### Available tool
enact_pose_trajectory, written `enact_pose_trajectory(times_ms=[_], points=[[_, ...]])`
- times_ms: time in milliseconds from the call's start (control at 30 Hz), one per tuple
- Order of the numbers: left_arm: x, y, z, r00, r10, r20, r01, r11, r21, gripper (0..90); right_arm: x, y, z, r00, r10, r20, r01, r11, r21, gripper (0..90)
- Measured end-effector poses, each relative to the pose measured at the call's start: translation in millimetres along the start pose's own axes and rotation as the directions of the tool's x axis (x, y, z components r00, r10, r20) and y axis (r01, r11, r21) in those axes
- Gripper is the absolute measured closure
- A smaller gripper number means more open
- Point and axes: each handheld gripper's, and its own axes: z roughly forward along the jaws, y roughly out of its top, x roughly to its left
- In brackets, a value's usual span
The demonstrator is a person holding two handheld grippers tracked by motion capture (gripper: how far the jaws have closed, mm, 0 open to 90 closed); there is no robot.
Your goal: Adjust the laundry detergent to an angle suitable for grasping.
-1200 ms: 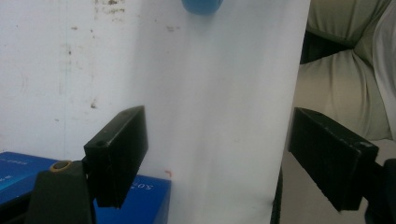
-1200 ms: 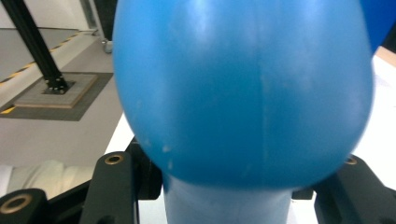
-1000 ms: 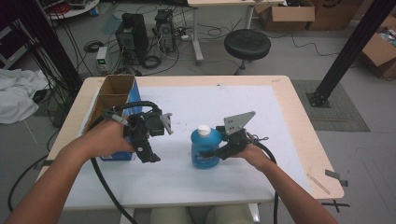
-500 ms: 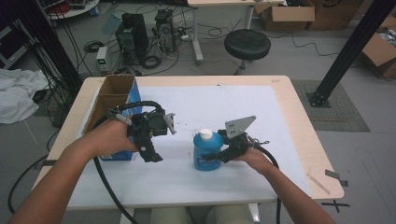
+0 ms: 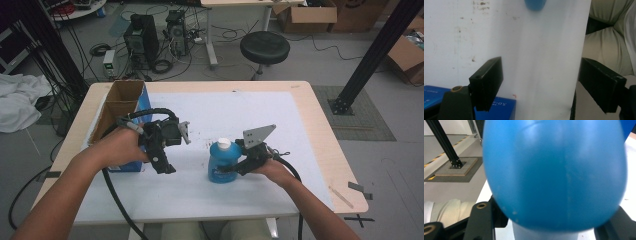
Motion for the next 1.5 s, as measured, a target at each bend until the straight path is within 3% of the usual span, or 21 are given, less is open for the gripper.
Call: enact_pose_trajectory(times_ms=[367, 1033, 1500], points=[[0.0, 1.1, -0.1, 1.0000, 0.004, -0.001, -0.004, 1.0000, -0.003, 20.8, 0.1, 0.1, -5.2, 0.9995, 0.013, 0.030, -0.012, 1.000, -0.008, 33.0], [0.4, 0.1, -0.5, 1.0000, 0.001, -0.003, -0.001, 1.0000, -0.008, 20.8, -0.6, -0.6, -5.6, 0.9985, 0.040, 0.038, -0.040, 0.999, -0.005, 24.3], [1.6, -0.8, -0.2, 1.0000, -0.003, -0.005, 0.003, 0.9999, -0.012, 20.8, -0.1, -2.3, -17.8, 0.9962, 0.064, 0.059, -0.064, 0.998, -0.006, 19.1]])
